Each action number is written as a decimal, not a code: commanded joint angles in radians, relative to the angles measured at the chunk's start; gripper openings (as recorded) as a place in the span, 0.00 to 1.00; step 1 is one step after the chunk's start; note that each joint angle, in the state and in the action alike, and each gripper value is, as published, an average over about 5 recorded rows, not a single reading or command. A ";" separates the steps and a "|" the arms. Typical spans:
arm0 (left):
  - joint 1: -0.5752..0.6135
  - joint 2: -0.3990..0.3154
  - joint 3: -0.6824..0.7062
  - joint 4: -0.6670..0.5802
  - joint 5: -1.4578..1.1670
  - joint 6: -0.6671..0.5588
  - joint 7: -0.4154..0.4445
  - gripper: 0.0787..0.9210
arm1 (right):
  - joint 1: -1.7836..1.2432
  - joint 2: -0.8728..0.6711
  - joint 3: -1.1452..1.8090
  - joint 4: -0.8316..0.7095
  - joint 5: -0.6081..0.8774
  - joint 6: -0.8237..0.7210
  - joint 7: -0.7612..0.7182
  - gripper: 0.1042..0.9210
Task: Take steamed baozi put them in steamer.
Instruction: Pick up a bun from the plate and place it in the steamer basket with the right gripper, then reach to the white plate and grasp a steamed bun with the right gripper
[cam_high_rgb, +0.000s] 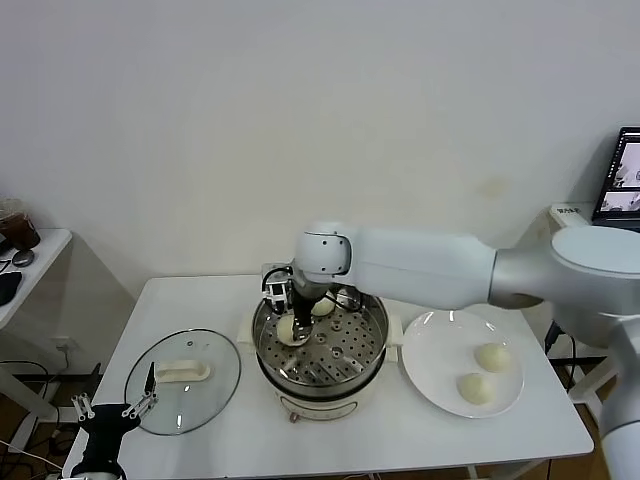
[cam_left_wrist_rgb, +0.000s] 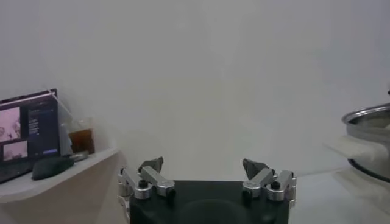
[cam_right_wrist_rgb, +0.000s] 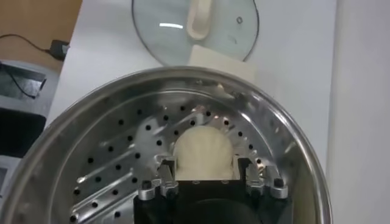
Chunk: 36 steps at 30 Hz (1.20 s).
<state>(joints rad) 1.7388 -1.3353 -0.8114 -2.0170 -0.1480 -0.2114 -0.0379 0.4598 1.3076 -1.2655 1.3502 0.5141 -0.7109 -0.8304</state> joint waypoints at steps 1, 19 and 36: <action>0.000 0.000 0.000 0.000 -0.001 0.000 0.000 0.88 | -0.039 0.048 0.007 -0.055 -0.011 -0.016 0.011 0.59; -0.007 0.008 -0.001 -0.003 -0.008 0.000 0.002 0.88 | 0.232 -0.223 0.010 0.164 -0.115 0.125 -0.295 0.88; -0.015 0.022 0.008 0.006 0.002 0.003 0.004 0.88 | -0.025 -0.887 0.162 0.317 -0.557 0.531 -0.501 0.88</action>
<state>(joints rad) 1.7228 -1.3137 -0.8036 -2.0120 -0.1482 -0.2093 -0.0340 0.6193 0.7550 -1.2140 1.5953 0.1872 -0.3631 -1.2338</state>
